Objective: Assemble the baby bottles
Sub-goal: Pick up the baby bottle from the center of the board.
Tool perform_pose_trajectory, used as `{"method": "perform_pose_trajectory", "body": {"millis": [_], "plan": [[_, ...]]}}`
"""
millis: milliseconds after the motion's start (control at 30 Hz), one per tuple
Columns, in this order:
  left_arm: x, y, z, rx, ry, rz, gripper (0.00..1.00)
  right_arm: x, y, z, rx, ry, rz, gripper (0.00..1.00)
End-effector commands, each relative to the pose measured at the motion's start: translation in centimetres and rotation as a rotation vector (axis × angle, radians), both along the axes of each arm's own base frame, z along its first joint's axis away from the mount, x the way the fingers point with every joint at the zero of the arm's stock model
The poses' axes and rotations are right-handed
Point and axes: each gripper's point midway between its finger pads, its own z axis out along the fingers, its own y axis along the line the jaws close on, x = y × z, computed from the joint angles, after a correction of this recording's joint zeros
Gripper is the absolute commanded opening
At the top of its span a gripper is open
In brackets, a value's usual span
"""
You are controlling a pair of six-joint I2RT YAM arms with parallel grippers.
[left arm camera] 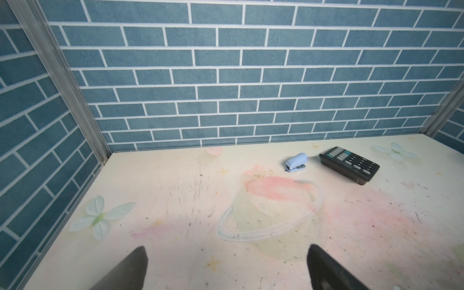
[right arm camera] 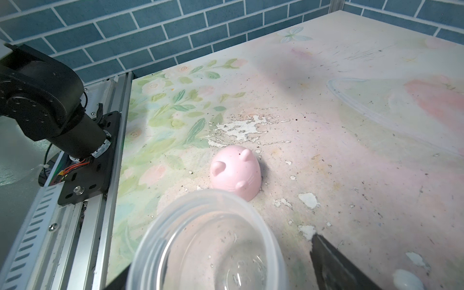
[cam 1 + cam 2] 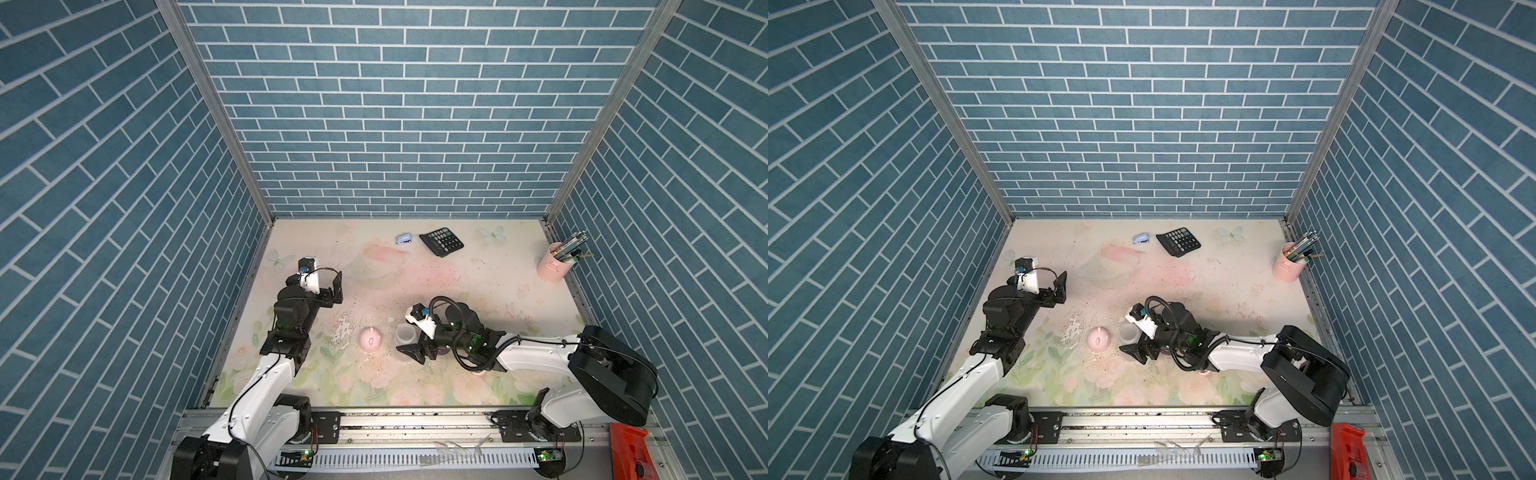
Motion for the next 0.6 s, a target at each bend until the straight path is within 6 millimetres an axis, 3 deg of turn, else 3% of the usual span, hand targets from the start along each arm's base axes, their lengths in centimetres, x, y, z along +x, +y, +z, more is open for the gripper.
{"method": "perform_pose_trajectory", "body": {"millis": [0, 367, 567], "plan": [[-0.3, -0.3, -0.7, -0.001, 0.018, -0.012, 1.00, 0.2, 1.2, 1.3, 0.035, -0.078, 0.031, 0.88], [-0.3, -0.4, -0.5, -0.009, 0.014, -0.021, 1.00, 0.1, 1.1, 1.6, 0.042, -0.058, 0.011, 0.65], [-0.3, -1.0, 0.0, -0.034, 0.007, -0.051, 1.00, 0.4, 0.5, 4.1, 0.079, -0.047, -0.043, 0.60]]}}
